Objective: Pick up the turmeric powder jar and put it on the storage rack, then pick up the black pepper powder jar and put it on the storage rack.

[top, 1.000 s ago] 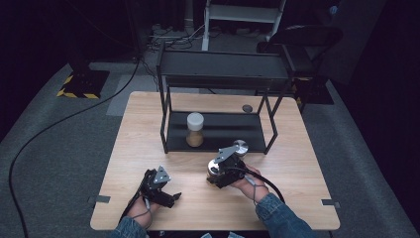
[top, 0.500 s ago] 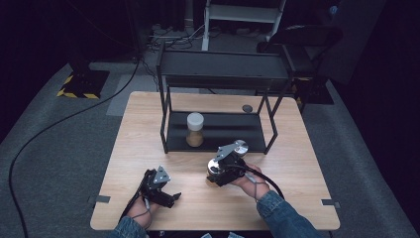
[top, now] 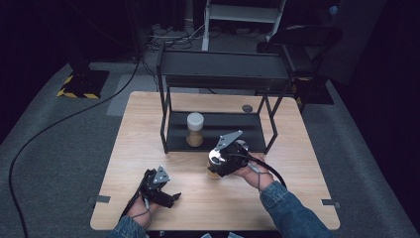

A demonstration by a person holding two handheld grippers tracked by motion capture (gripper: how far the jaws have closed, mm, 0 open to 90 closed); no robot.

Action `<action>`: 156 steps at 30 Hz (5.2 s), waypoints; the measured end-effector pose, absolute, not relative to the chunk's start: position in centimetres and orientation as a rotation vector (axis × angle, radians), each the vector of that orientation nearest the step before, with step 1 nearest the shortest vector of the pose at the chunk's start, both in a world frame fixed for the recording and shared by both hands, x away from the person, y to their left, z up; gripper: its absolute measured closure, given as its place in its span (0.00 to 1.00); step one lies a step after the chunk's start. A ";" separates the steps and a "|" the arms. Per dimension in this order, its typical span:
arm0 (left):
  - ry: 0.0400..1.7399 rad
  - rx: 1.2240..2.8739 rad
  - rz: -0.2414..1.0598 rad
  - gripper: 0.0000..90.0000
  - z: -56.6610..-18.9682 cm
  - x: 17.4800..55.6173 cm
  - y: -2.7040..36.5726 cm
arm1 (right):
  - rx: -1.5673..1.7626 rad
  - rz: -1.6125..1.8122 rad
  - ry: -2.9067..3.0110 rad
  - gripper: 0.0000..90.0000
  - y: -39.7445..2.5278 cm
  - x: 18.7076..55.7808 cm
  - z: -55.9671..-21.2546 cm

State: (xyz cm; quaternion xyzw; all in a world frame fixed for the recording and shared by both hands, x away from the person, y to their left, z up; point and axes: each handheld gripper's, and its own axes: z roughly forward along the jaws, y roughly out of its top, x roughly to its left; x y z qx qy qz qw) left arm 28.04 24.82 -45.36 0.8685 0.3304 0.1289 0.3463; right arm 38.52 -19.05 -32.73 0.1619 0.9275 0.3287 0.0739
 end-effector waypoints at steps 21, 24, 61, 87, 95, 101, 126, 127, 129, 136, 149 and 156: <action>0.856 2.254 0.335 0.01 -45.4 28.0 24.9 | 0.570 0.994 2.715 0.35 -19.6 42.8 -28.0; 0.856 2.254 0.334 0.01 -45.4 28.0 25.0 | 0.582 0.982 2.711 0.35 -19.4 43.7 -27.7; 0.849 2.255 0.330 0.01 -45.4 28.1 25.1 | 0.739 0.840 2.731 0.35 -18.0 52.0 -34.2; 0.853 2.255 0.334 0.01 -45.4 28.1 25.0 | 0.780 0.908 2.680 0.17 -18.9 50.7 -33.3; 0.857 2.254 0.336 0.01 -45.4 28.0 25.0 | 0.779 0.945 2.637 0.13 -21.0 48.3 -30.8; 0.859 2.254 0.337 0.01 -45.4 28.0 25.0 | 0.748 0.954 2.634 0.12 -22.2 46.5 -29.5; 0.872 2.249 0.341 0.01 -45.4 28.0 24.8 | 0.689 0.990 2.631 0.11 -26.1 40.7 -28.5; 0.872 2.249 0.341 0.01 -45.4 28.0 24.8 | 0.689 0.992 2.632 0.11 -26.2 40.6 -28.7; 0.872 2.250 0.342 0.01 -45.4 28.0 24.8 | 0.694 0.988 2.634 0.11 -26.3 40.5 -29.0; 0.875 2.248 0.341 0.01 -45.4 28.1 24.7 | 0.710 0.976 2.625 0.10 -26.8 40.0 -30.1; 0.874 2.251 0.341 0.01 -45.3 28.2 24.7 | 0.763 0.953 2.654 0.09 -26.9 40.8 -33.0; 0.875 2.251 0.342 0.01 -45.3 28.2 24.7 | 0.770 0.921 2.682 0.09 -26.4 41.7 -34.4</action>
